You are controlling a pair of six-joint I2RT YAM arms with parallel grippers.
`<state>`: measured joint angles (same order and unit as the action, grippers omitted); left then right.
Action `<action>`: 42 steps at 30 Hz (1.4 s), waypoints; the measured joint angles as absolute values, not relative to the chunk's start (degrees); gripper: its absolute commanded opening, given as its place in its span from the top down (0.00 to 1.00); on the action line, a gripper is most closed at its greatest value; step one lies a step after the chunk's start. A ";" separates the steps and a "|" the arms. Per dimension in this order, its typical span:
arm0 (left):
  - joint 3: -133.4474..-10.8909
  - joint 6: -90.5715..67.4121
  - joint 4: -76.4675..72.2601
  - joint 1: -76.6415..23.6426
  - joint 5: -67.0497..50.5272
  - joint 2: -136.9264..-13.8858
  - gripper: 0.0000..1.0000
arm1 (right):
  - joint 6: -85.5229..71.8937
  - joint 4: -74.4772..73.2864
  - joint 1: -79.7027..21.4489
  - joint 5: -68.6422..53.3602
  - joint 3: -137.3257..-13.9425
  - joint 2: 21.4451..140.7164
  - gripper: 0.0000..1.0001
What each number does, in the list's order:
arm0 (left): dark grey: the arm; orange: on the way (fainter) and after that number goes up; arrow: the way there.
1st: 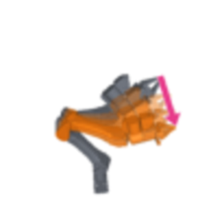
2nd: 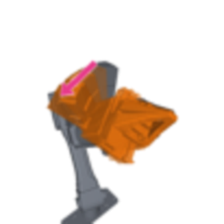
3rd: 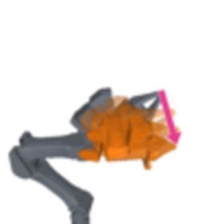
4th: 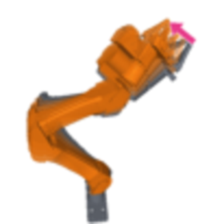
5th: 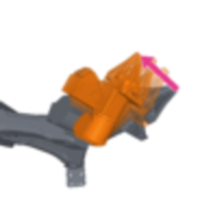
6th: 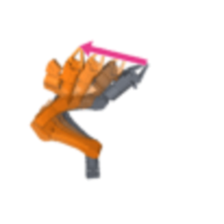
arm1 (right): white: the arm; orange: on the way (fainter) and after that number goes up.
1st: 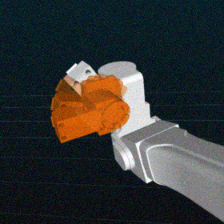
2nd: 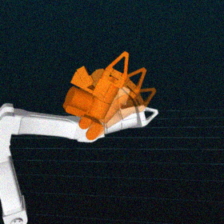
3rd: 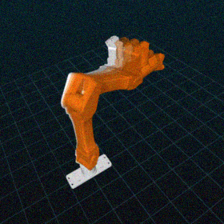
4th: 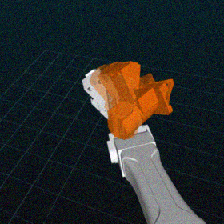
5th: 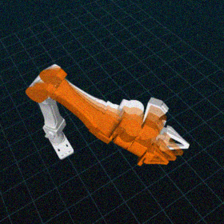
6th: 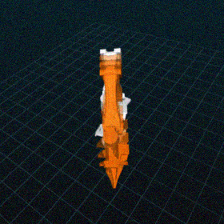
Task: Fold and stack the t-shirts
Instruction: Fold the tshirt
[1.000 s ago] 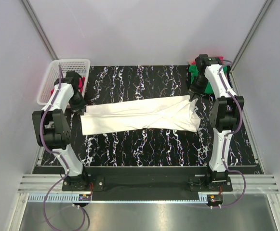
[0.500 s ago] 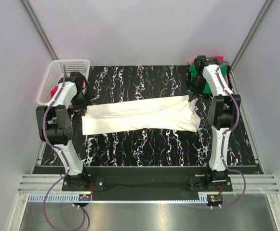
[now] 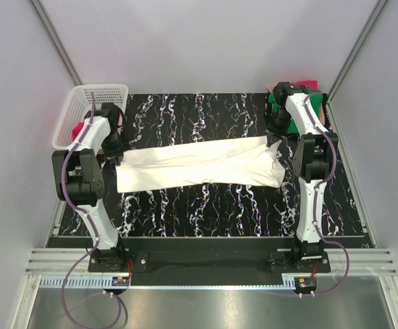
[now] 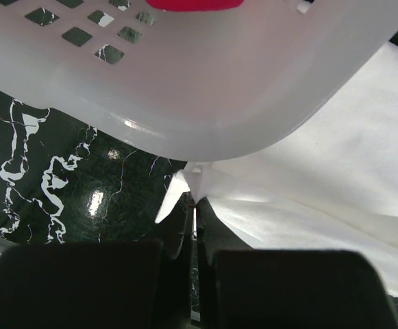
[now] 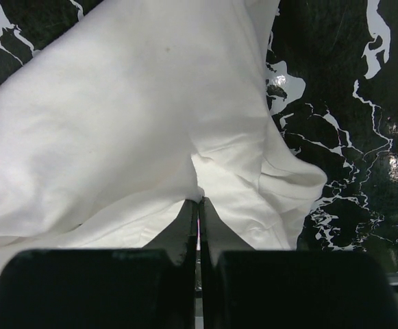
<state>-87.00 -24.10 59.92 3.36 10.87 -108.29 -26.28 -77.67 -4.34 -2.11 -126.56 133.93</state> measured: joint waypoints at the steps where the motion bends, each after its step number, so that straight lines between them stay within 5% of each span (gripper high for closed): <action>1: -87.00 -24.25 59.92 3.36 10.96 -108.38 0.98 | -26.28 -77.62 -4.32 -2.09 -126.78 134.23 1.00; 5: -87.09 -24.53 59.92 3.36 11.05 -109.06 0.76 | -26.26 -77.67 -4.32 -2.04 -127.55 134.61 1.00; 17: -88.18 -24.93 60.36 3.31 11.77 -109.78 0.76 | -26.11 -77.67 -4.34 -2.02 -130.93 135.72 1.00; 24: -89.21 -25.06 60.55 2.87 11.94 -109.78 0.77 | -25.98 -77.67 -4.34 -2.00 -131.09 136.20 0.83; 26: -89.30 -25.06 60.60 2.63 11.94 -109.78 0.77 | -25.89 -77.65 -4.32 -1.96 -131.31 136.20 0.68; 36: -89.27 -24.99 61.12 1.26 11.57 -109.27 0.77 | -25.50 -77.32 -4.32 -1.10 -131.74 135.11 0.73; 42: -86.52 -24.99 60.97 -0.69 10.48 -104.42 0.77 | -25.76 -72.31 -4.69 -3.99 -113.23 121.89 0.75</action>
<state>-86.52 -24.99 60.97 -0.69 10.48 -104.42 -25.76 -72.31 -4.69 -3.99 -113.23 121.89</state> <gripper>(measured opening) 0.237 0.255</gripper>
